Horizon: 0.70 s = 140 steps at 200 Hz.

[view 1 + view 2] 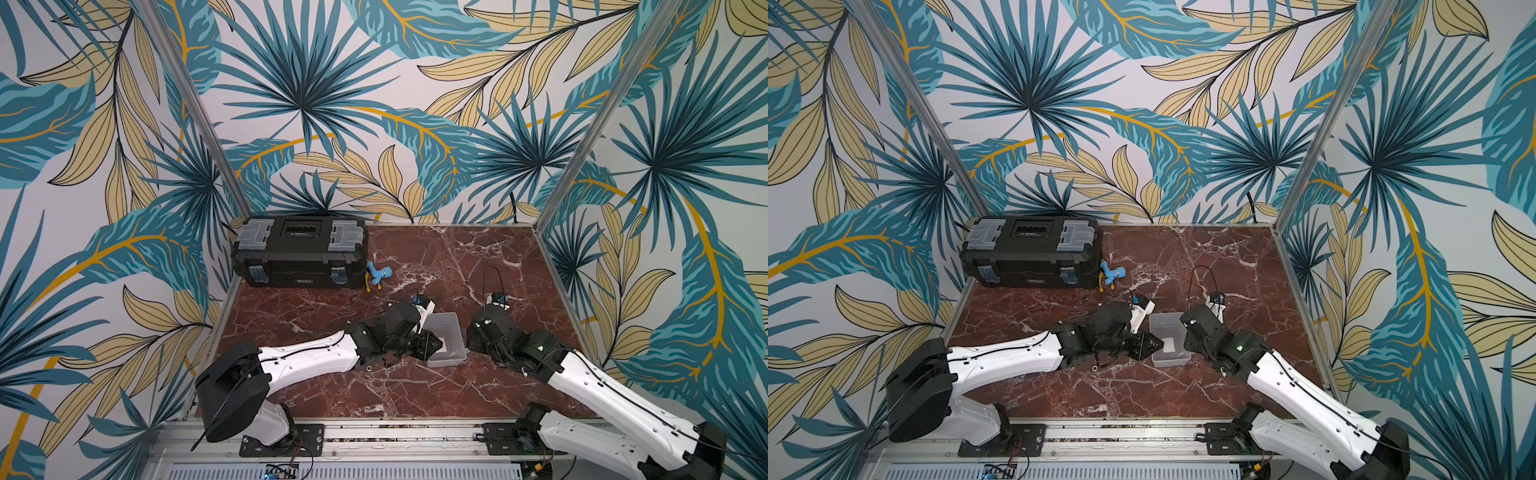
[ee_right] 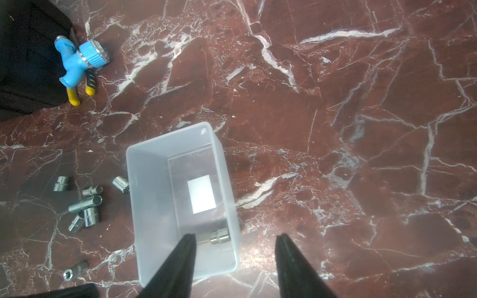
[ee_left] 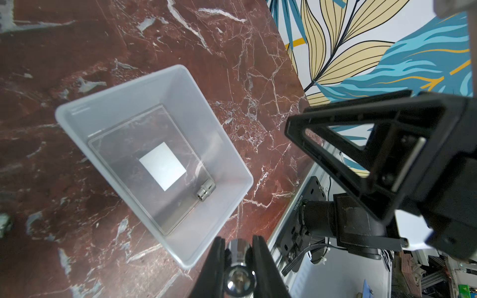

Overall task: Put the socket on the desktop into the storage box
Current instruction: Place the socket head in the storage box.

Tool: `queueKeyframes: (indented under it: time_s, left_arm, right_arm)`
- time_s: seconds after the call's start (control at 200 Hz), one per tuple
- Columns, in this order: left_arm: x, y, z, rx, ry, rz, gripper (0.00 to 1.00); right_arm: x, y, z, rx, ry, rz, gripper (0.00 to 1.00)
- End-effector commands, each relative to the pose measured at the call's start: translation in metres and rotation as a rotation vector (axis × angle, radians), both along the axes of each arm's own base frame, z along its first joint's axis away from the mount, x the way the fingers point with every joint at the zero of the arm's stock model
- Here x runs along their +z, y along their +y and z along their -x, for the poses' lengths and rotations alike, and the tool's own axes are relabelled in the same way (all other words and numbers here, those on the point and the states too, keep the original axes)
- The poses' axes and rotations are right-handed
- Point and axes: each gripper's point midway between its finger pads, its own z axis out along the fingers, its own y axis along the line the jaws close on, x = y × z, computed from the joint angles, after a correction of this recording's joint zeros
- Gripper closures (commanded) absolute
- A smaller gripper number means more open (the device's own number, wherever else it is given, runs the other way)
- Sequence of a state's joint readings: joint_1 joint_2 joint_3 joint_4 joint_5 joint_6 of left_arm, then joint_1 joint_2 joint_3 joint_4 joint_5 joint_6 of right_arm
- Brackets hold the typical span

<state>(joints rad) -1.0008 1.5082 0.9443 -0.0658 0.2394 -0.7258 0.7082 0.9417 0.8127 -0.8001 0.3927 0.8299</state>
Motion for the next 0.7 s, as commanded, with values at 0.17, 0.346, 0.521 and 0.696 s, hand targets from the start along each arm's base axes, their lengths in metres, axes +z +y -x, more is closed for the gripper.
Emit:
queueKeyframes:
  time_s: [0.17, 0.346, 0.521, 0.696]
  left_arm:
    - [0.011, -0.027, -0.016, -0.007, -0.064, -0.037, 1.00]
    - [-0.005, -0.031, -0.029, 0.015, -0.104, -0.134, 1.00]
    - [-0.024, -0.031, -0.042, 0.041, -0.162, -0.260, 1.00]
    - [-0.031, -0.040, -0.044, 0.030, -0.159, -0.270, 1.00]
  right_arm:
    - [0.001, -0.004, 0.006, -0.003, 0.007, -0.012, 0.46]
    - [0.000, -0.003, 0.006, -0.002, 0.009, -0.017, 0.47]
    - [0.000, 0.000, 0.007, 0.014, 0.009, -0.033, 0.47]
    - [-0.003, 0.003, 0.008, 0.026, 0.020, -0.040, 0.48]
